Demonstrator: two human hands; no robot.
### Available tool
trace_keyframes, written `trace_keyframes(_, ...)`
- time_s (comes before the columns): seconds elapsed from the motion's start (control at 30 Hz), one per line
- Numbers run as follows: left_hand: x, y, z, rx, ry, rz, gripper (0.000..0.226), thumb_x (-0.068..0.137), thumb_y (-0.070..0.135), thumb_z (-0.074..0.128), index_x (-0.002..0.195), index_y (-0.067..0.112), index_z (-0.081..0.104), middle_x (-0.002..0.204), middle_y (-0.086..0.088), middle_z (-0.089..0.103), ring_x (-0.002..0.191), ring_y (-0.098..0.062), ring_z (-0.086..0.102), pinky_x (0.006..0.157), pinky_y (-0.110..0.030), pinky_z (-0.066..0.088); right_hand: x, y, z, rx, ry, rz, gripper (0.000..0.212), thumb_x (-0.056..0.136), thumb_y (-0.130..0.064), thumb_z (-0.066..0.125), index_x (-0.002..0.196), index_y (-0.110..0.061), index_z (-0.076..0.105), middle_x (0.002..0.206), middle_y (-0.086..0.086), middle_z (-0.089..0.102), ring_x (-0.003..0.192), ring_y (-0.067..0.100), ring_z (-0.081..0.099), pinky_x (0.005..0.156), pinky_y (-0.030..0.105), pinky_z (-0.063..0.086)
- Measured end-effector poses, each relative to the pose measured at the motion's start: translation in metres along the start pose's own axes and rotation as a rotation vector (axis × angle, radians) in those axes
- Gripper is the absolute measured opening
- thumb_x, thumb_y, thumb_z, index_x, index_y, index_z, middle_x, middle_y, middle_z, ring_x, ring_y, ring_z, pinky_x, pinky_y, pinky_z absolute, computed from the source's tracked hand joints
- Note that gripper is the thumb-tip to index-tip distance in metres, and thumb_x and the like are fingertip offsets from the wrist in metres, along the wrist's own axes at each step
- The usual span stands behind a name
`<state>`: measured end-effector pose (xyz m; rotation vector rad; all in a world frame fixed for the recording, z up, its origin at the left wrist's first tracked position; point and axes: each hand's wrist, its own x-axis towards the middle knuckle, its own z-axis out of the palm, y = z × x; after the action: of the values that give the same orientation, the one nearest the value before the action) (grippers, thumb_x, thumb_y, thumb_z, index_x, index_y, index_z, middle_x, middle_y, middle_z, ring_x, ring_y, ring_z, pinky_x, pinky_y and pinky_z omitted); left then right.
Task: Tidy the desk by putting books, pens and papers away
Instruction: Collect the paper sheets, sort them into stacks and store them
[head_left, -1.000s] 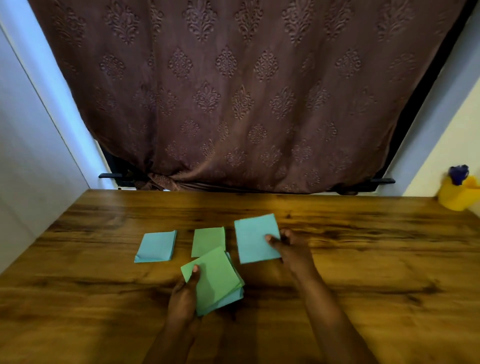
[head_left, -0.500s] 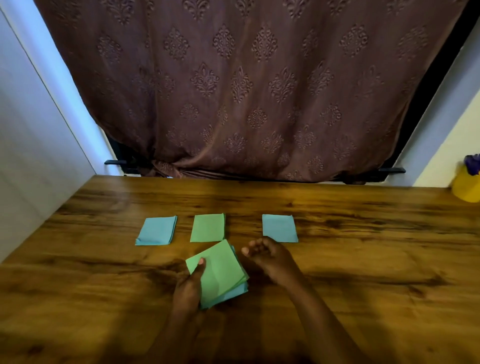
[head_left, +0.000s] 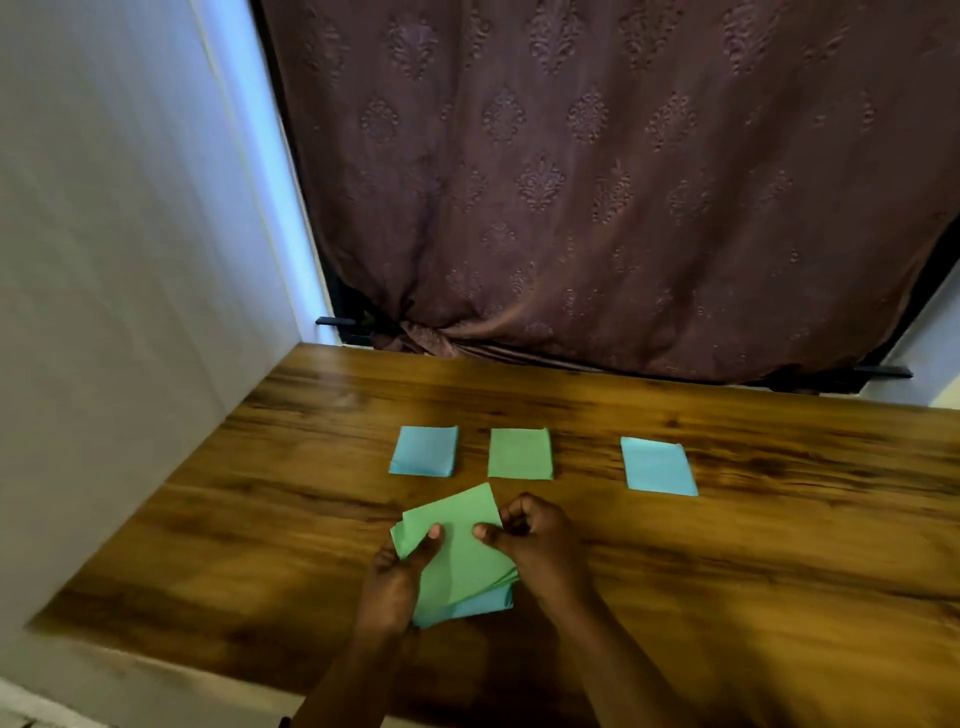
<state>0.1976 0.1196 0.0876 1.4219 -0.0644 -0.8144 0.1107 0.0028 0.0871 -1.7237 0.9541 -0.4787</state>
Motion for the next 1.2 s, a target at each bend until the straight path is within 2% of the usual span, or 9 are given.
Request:
trace_keyframes(0.1,-0.001,0.010,-0.034,0.029,-0.001,0.024,0.017,0.090,0.015,0.058,0.101,0.003,0.063,0.087,-0.012,0.069,0.063,-0.016,0.070,0.048,-0.022,0.053,-0.006,-0.012,0.022,0.014,-0.006,-0.020,0.023,0.078,-0.028,0.074,0.067,-0.018,0.057,0.070,0.002,0.064,0.067,0.018,0.061,0.064,0.035,0.048)
trace_keyframes(0.23,-0.002,0.013,-0.071,0.034,-0.008,0.006,0.037,0.080,0.029,0.064,0.111,0.009,0.063,0.104,-0.017,0.069,0.085,-0.034,0.068,0.057,-0.034,0.054,-0.021,-0.024,0.044,0.121,-0.083,0.015,0.012,0.088,-0.024,0.063,0.088,-0.013,0.069,0.089,0.006,0.072,0.080,0.016,0.067,0.077,0.038,0.054)
trace_keyframes(0.37,-0.006,0.023,-0.102,0.050,0.097,0.067,0.018,0.090,0.023,0.060,0.102,0.009,0.059,0.089,-0.011,0.065,0.071,-0.025,0.060,0.053,-0.030,0.045,-0.022,-0.037,0.052,0.297,0.019,0.059,0.008,0.090,-0.023,0.061,0.084,-0.022,0.066,0.093,0.005,0.071,0.088,0.019,0.067,0.079,0.039,0.054)
trace_keyframes(0.43,-0.002,0.030,-0.126,0.021,0.155,0.072,0.024,0.090,0.026,0.060,0.107,0.010,0.055,0.098,-0.018,0.063,0.071,-0.026,0.058,0.054,-0.031,0.045,-0.013,-0.042,0.055,0.347,0.079,0.103,0.006,0.089,-0.022,0.062,0.084,-0.021,0.065,0.097,0.006,0.070,0.092,0.022,0.066,0.074,0.035,0.053)
trace_keyframes(0.57,0.003,0.038,-0.167,-0.110,0.197,0.049,0.042,0.087,0.027,0.064,0.122,0.008,0.051,0.110,-0.021,0.061,0.087,-0.036,0.060,0.064,-0.040,0.052,0.001,-0.030,0.067,-0.160,0.097,0.199,0.038,0.087,-0.035,0.063,0.116,-0.012,0.056,0.120,0.010,0.061,0.108,0.026,0.059,0.087,0.038,0.051)
trace_keyframes(0.63,0.002,0.039,-0.173,-0.154,0.159,0.042,0.044,0.085,0.025,0.066,0.123,0.008,0.051,0.111,-0.021,0.061,0.096,-0.039,0.060,0.075,-0.047,0.053,-0.009,-0.027,0.071,-0.227,0.178,0.189,0.044,0.089,-0.034,0.060,0.125,-0.011,0.050,0.127,0.010,0.055,0.116,0.026,0.053,0.088,0.034,0.048)
trace_keyframes(0.87,-0.009,0.023,-0.120,-0.083,-0.002,0.037,0.015,0.087,0.021,0.064,0.100,0.017,0.060,0.100,-0.015,0.065,0.089,-0.035,0.062,0.072,-0.043,0.053,-0.061,-0.049,0.092,-0.005,-0.083,0.021,0.042,0.079,-0.039,0.071,0.111,-0.018,0.056,0.100,-0.008,0.058,0.093,0.010,0.057,0.066,0.017,0.045)
trace_keyframes(1.1,-0.013,0.010,-0.084,-0.093,-0.183,0.034,0.026,0.088,0.028,0.055,0.109,0.015,0.061,0.101,-0.014,0.068,0.088,-0.033,0.065,0.061,-0.037,0.058,-0.071,-0.028,0.055,0.158,0.166,0.027,0.026,0.079,-0.023,0.074,0.100,-0.022,0.057,0.102,-0.001,0.066,0.092,0.016,0.064,0.068,0.026,0.053)
trace_keyframes(1.2,-0.009,0.004,-0.078,-0.117,-0.176,-0.006,0.031,0.087,0.029,0.057,0.113,0.013,0.061,0.111,-0.018,0.067,0.096,-0.038,0.063,0.073,-0.044,0.055,-0.070,-0.021,0.029,0.276,0.243,0.028,0.018,0.080,-0.013,0.073,0.092,-0.019,0.060,0.096,0.004,0.069,0.088,0.020,0.066,0.064,0.025,0.054)
